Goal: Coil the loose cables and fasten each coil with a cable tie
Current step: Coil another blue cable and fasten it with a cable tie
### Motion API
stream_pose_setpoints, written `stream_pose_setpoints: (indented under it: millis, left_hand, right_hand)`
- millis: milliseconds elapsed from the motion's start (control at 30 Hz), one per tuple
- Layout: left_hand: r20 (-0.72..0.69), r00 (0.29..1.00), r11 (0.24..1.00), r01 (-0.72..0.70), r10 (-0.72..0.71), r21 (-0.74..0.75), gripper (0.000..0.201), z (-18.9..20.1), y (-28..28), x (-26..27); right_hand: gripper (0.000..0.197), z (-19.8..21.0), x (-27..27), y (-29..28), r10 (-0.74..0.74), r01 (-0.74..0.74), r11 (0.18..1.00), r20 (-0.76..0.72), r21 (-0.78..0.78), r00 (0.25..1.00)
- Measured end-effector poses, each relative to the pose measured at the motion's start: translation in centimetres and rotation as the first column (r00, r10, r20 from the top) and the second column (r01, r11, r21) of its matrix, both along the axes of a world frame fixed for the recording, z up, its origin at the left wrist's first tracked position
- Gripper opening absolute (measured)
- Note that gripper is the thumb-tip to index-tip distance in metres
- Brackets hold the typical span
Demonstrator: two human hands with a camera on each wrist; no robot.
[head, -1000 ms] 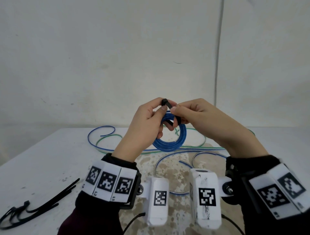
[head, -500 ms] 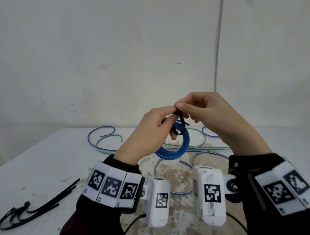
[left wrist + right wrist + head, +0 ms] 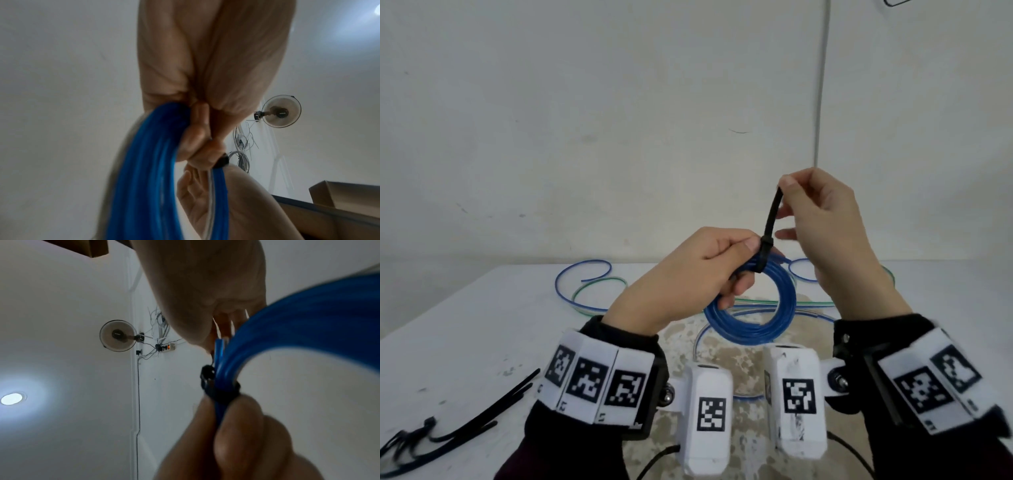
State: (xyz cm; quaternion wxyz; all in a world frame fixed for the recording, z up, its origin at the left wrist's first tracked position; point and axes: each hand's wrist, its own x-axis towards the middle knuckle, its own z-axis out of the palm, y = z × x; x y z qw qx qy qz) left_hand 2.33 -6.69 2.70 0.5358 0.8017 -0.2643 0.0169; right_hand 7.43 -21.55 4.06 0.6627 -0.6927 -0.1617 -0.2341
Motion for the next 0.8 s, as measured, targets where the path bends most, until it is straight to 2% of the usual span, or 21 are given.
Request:
stream_pose_setpoints:
  millis: [33,100,167,267,333,533,667,800]
  left_hand:
    - [-0.01,1.0,1.0,-0.008,0.008,-0.024,0.037,0.1,0.2,0.0]
    - [-0.019,0.999,0.994,-0.052,0.05,-0.097,0.036,0.2,0.5,0.0]
    - [-0.017,0.997,0.983,-0.083,0.081,-0.164,0.034,0.4,0.9,0.1]
    - [-0.031,0.997,0.978,-0.079,0.074,-0.193,0.031,0.4,1.0,0.1]
    - [-0.075,0.996,0.976,-0.058,0.043,-0.208,0.03,0.5,1.2,0.1]
    - [-0.085,0.996,0.973,0.001,-0.021,-0.232,0.027,0.6,1.6,-0.1]
    - [-0.069,0.997,0.979,-0.049,0.036,-0.198,0.023,0.5,1.7,0.2]
    - [-0.091,0.993,0.976,-0.094,0.077,-0.195,0.018,0.3,1.8,0.4]
  right_hand:
    - [0.025,0.2,-0.3,0.0,0.12,-0.124,0.992,-0.084,-0.037,0.989]
    - [0.034,0.4,-1.1,-0.3,0.361,-0.404,0.906,-0.267,-0.124,0.893]
    - [0.032,0.4,-1.5,-0.5,0.467,-0.533,0.827,-0.308,-0.18,0.829]
    - [0.014,0.4,-1.5,-0.5,0.44,-0.49,0.848,-0.246,-0.201,0.864]
    - [0.01,0.3,-1.4,-0.5,0.428,-0.474,0.856,-0.23,-0.208,0.874]
    - [0.014,0.4,-1.6,-0.2,0.418,-0.445,0.876,-0.168,-0.187,0.893]
    - [0.008,0.4,-1.8,0.1,0.423,-0.44,0.883,-0.133,-0.161,0.897]
    - [0.012,0.2,-1.8,0.4,0.404,-0.422,0.887,-0.129,-0.187,0.906]
